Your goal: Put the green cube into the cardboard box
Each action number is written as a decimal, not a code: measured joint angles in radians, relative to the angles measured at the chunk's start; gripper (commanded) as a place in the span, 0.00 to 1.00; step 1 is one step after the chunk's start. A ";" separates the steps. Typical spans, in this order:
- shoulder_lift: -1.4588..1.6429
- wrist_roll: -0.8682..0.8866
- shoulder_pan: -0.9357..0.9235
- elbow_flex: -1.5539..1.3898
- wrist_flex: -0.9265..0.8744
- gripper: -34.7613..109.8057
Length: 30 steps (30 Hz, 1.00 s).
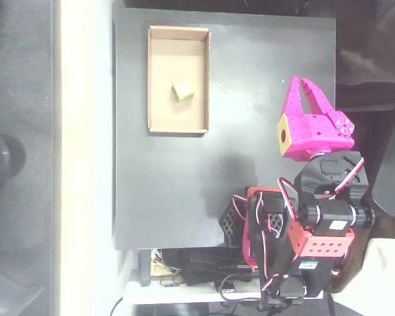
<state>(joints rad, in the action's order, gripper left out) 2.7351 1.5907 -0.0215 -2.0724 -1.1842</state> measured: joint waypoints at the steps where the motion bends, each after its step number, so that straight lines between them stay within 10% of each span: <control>1: 0.017 0.000 0.002 -0.026 0.000 0.25; 30: 0.588 0.000 0.021 -0.991 0.000 0.25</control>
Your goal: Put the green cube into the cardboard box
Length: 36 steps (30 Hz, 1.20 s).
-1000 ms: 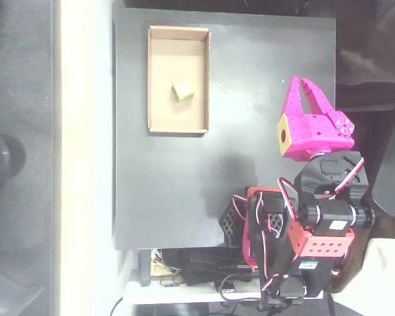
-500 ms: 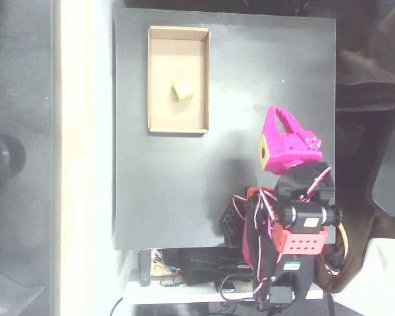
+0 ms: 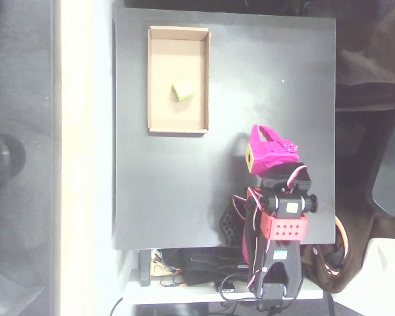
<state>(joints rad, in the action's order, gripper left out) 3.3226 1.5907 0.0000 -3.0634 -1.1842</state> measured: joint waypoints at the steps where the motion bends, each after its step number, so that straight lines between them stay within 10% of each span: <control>1: 0.006 0.000 0.000 -0.017 0.000 0.25; 36: 0.017 0.008 0.002 -0.098 -0.201 0.25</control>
